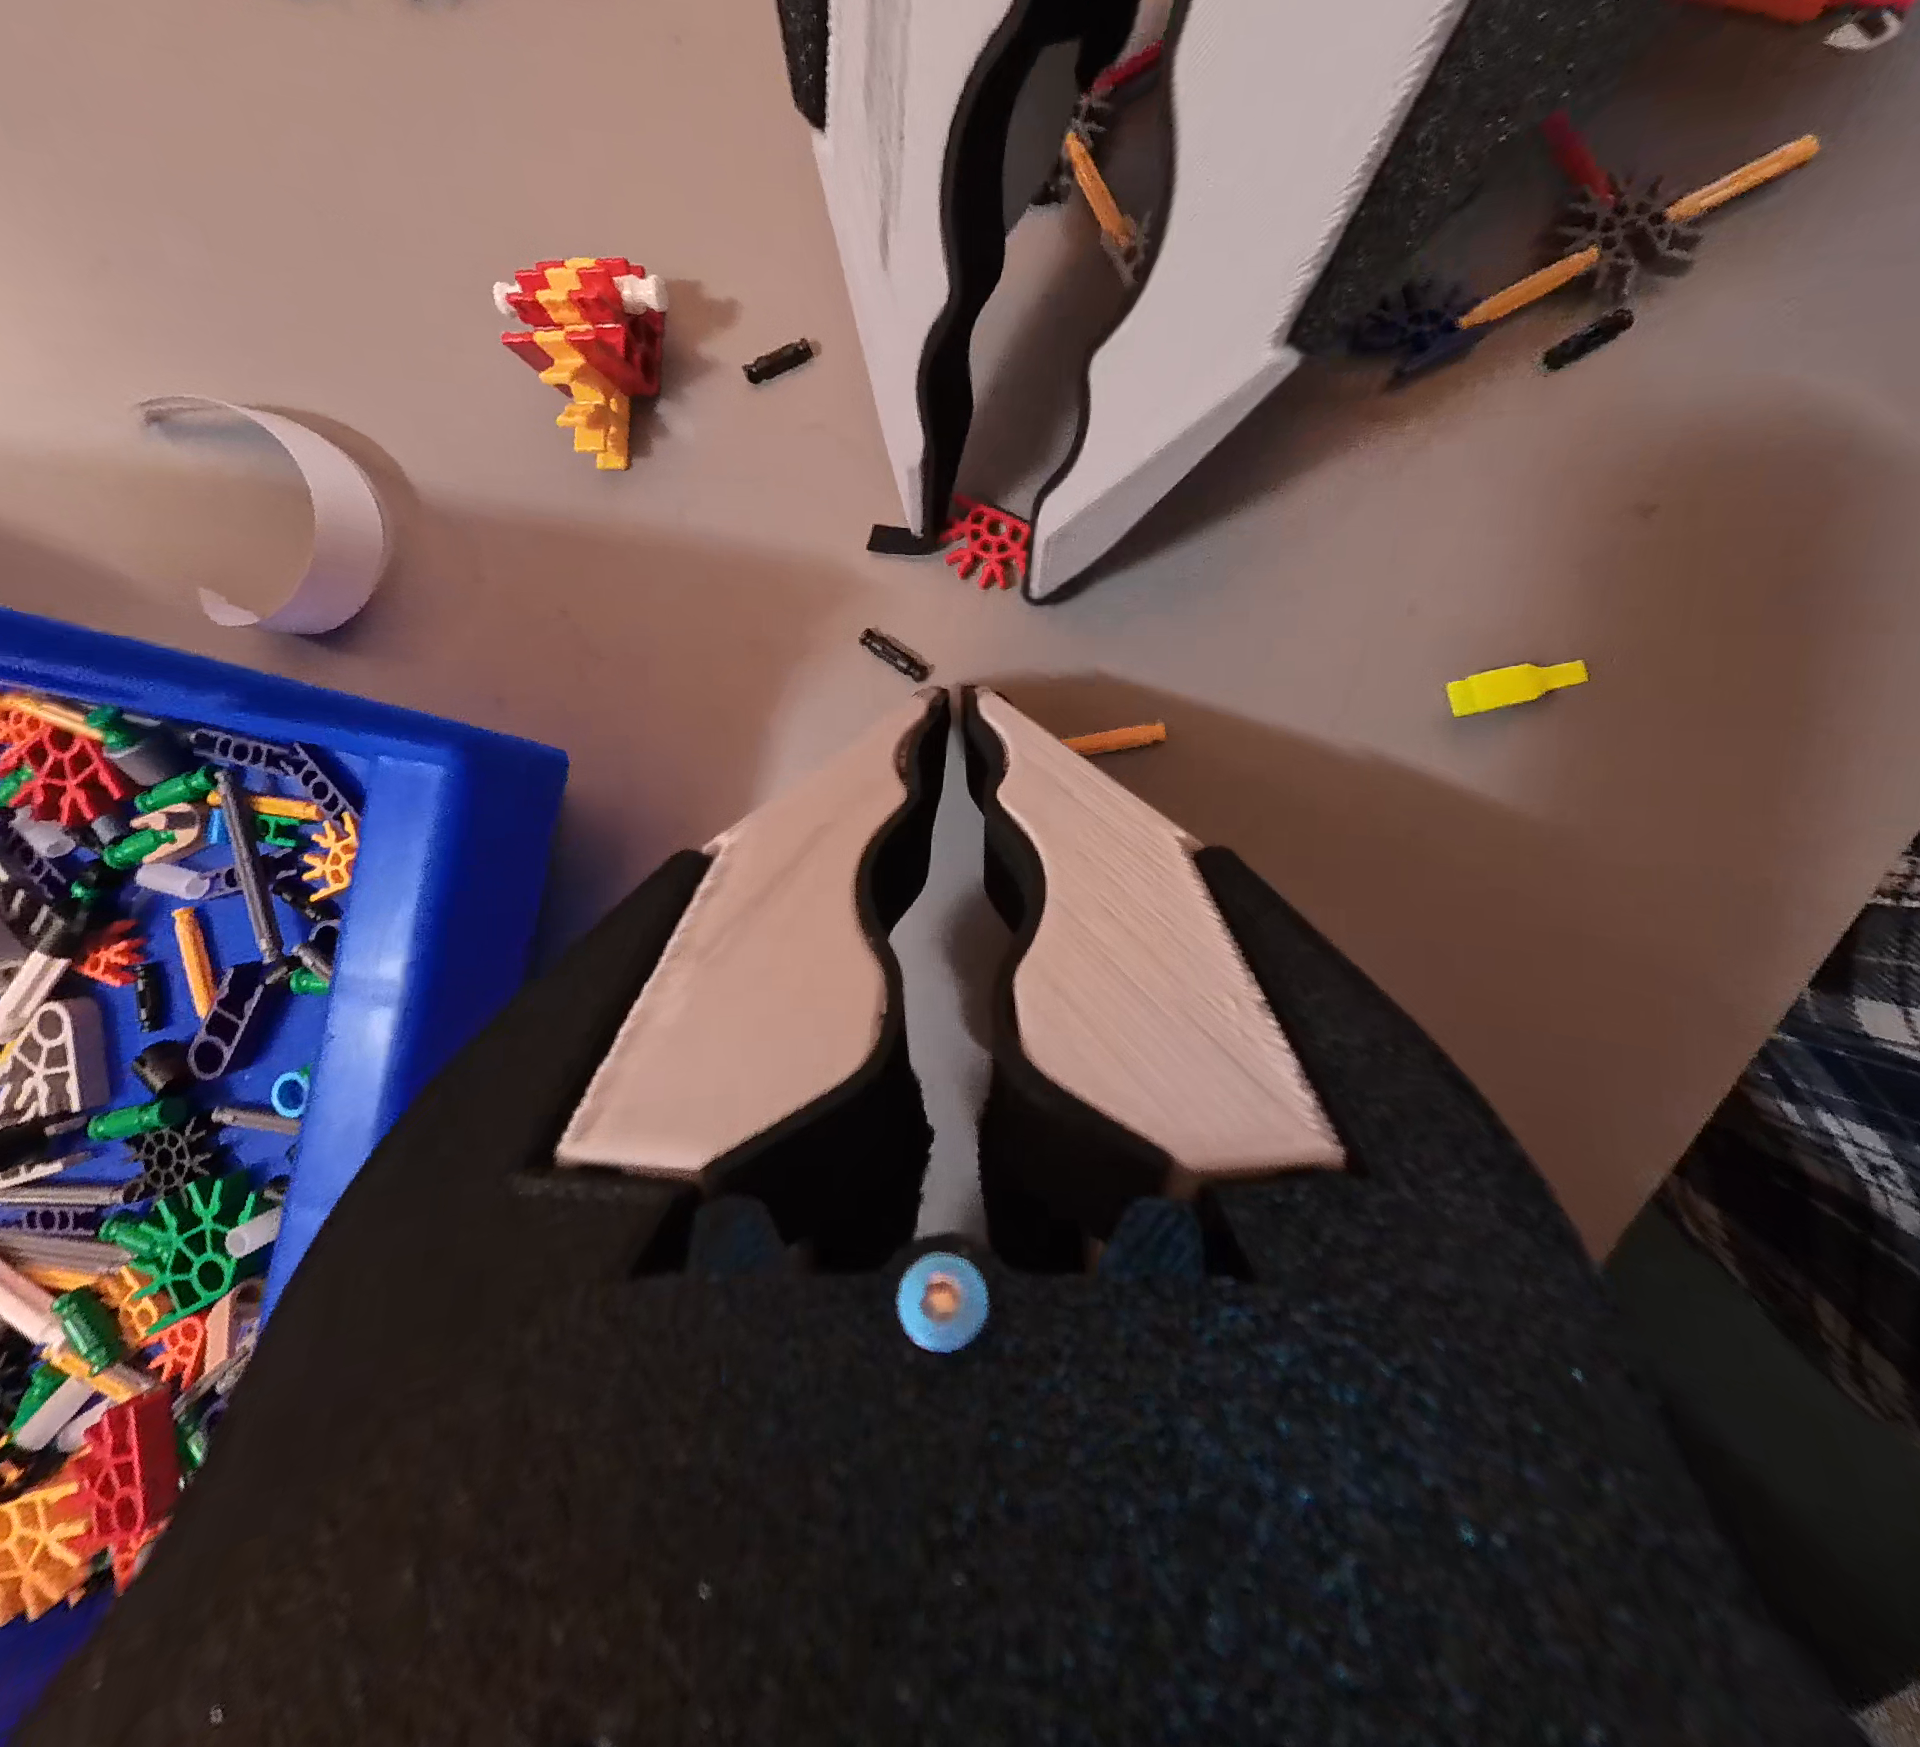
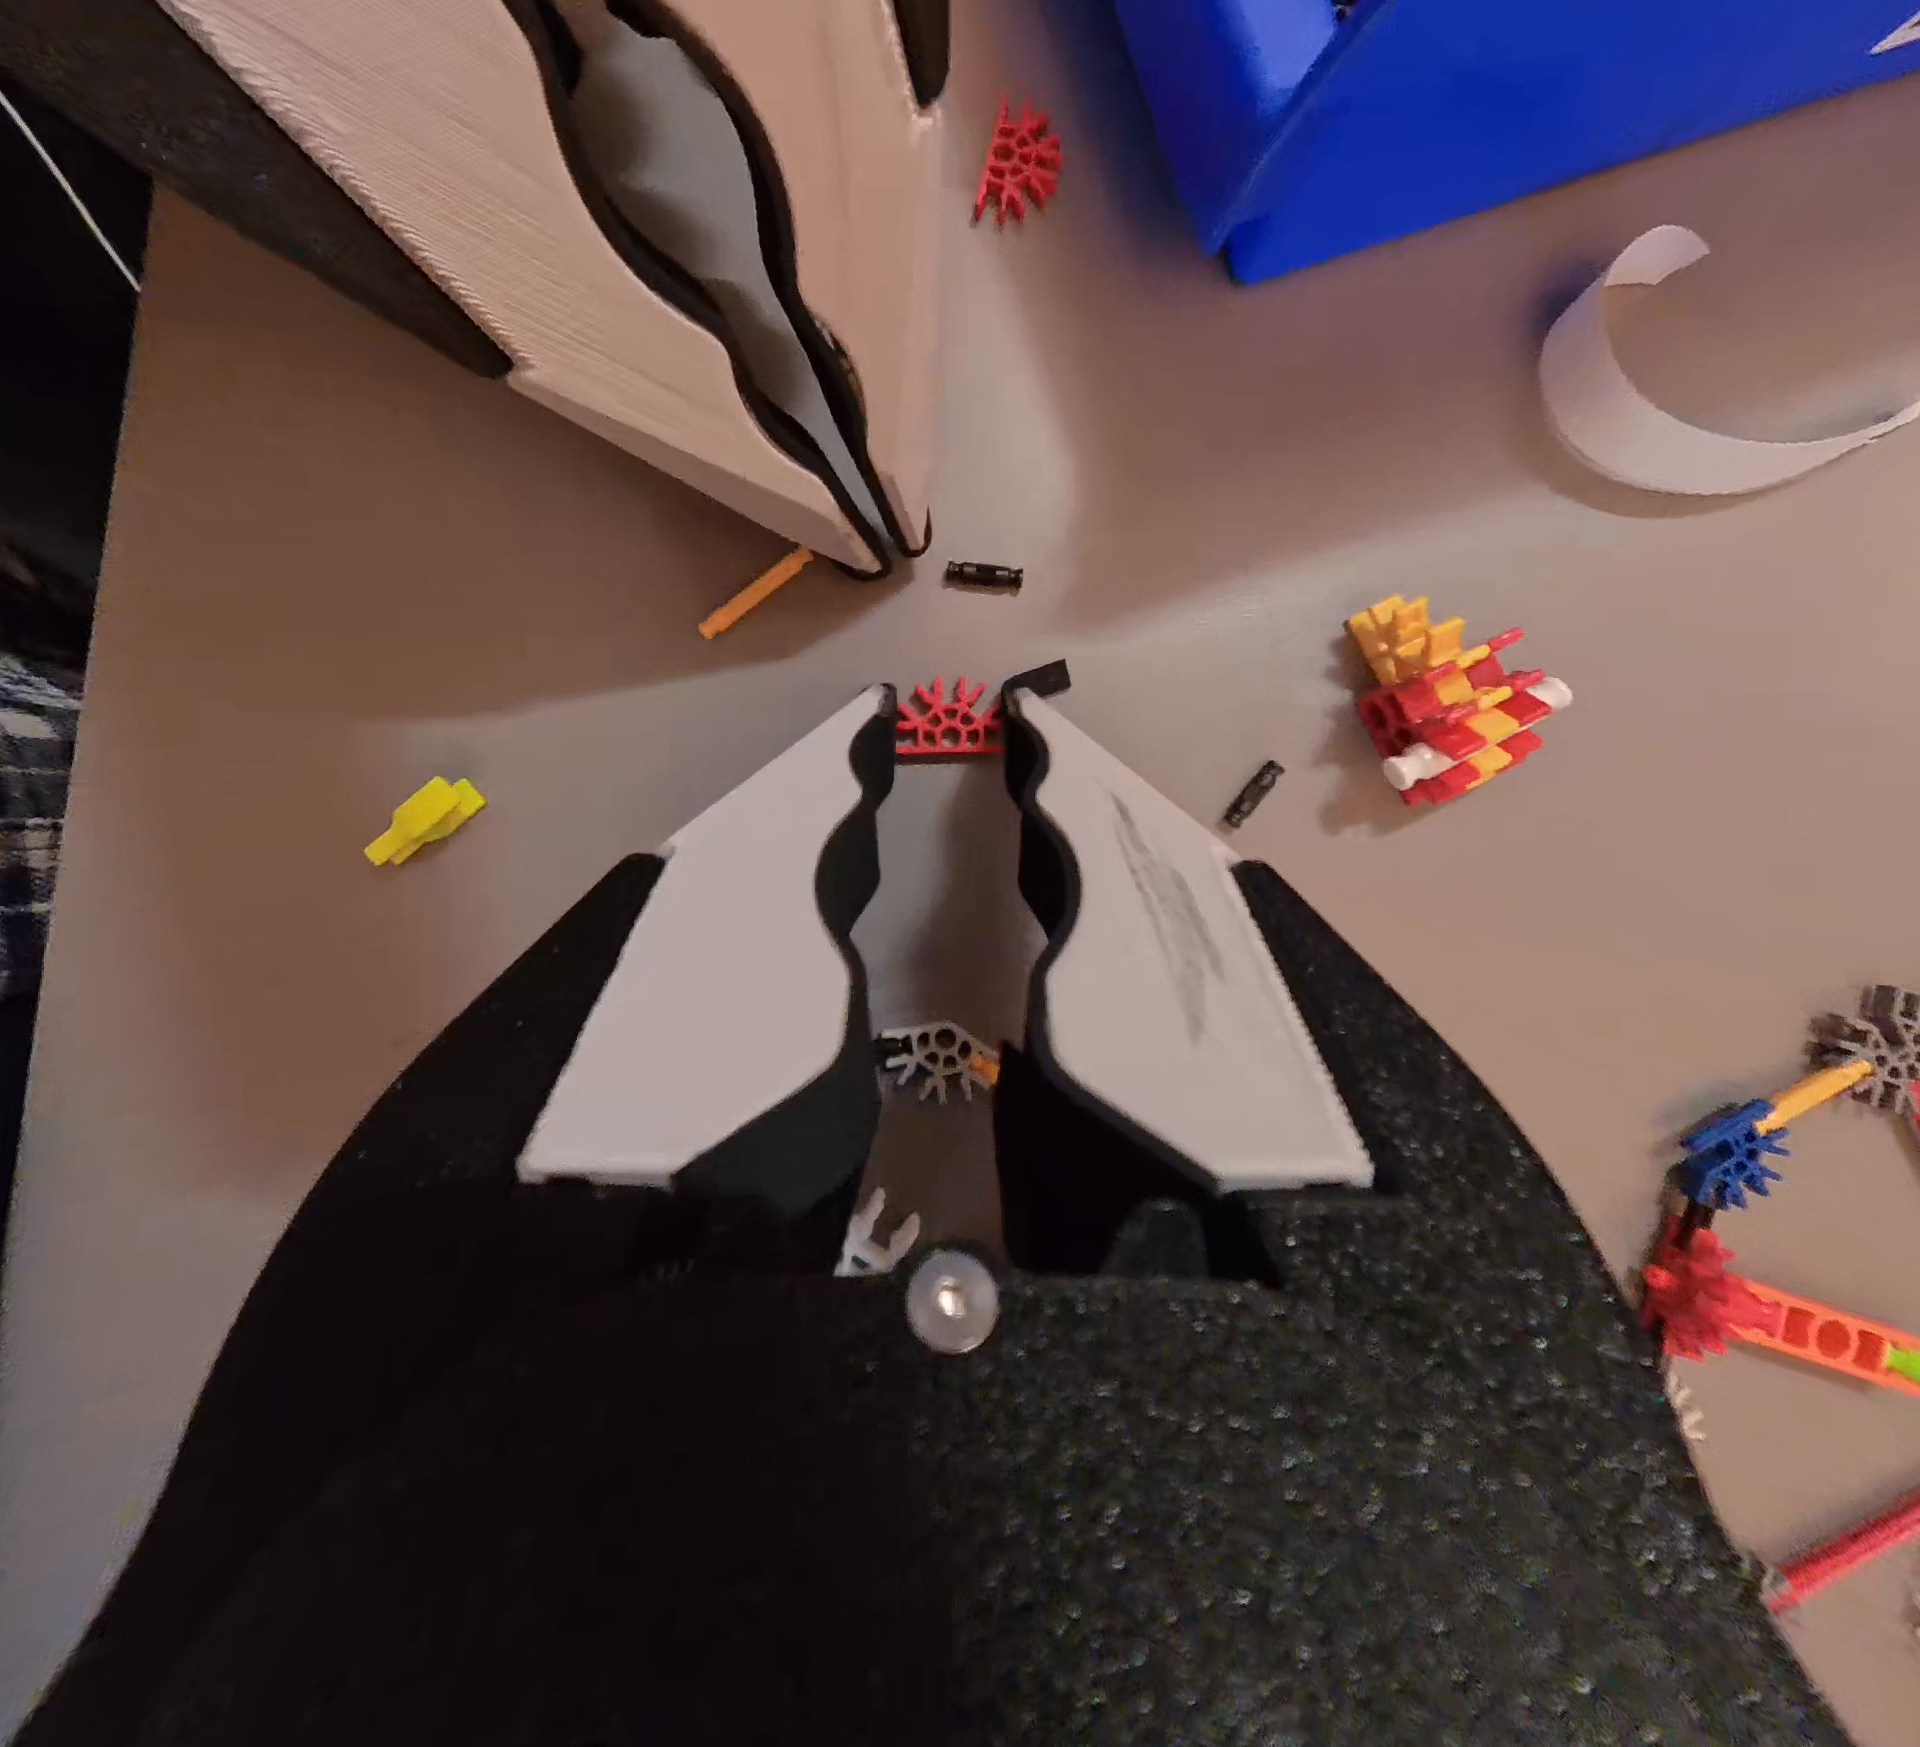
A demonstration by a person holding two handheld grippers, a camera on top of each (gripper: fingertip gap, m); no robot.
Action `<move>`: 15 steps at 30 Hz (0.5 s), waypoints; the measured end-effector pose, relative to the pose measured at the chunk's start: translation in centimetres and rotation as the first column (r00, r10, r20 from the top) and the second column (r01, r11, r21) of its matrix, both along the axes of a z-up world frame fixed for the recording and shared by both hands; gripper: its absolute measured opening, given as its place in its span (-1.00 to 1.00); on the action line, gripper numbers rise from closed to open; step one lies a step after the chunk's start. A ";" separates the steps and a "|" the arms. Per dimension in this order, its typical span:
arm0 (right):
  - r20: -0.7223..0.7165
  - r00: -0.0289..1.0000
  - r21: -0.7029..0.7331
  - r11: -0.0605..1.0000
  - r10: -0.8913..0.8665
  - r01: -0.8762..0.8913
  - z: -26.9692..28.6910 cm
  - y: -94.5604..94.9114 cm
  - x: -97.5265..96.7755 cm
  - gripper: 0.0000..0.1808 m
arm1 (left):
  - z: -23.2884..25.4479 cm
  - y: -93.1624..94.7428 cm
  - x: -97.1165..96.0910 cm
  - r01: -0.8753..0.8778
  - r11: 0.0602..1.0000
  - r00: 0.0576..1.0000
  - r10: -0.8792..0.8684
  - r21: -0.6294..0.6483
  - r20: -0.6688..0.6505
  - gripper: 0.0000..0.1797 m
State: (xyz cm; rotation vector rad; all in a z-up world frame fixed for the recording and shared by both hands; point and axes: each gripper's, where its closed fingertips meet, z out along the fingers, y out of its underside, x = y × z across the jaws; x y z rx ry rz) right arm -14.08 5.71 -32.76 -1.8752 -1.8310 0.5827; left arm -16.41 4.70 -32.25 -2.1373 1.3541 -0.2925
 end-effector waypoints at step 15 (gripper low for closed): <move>-0.149 0.969 0.263 0.952 0.199 -0.155 5.8 0.0 0.4 -0.79 | 5.1 0.3 2.5 -0.179 0.950 0.832 0.284 -0.254 0.476 -0.93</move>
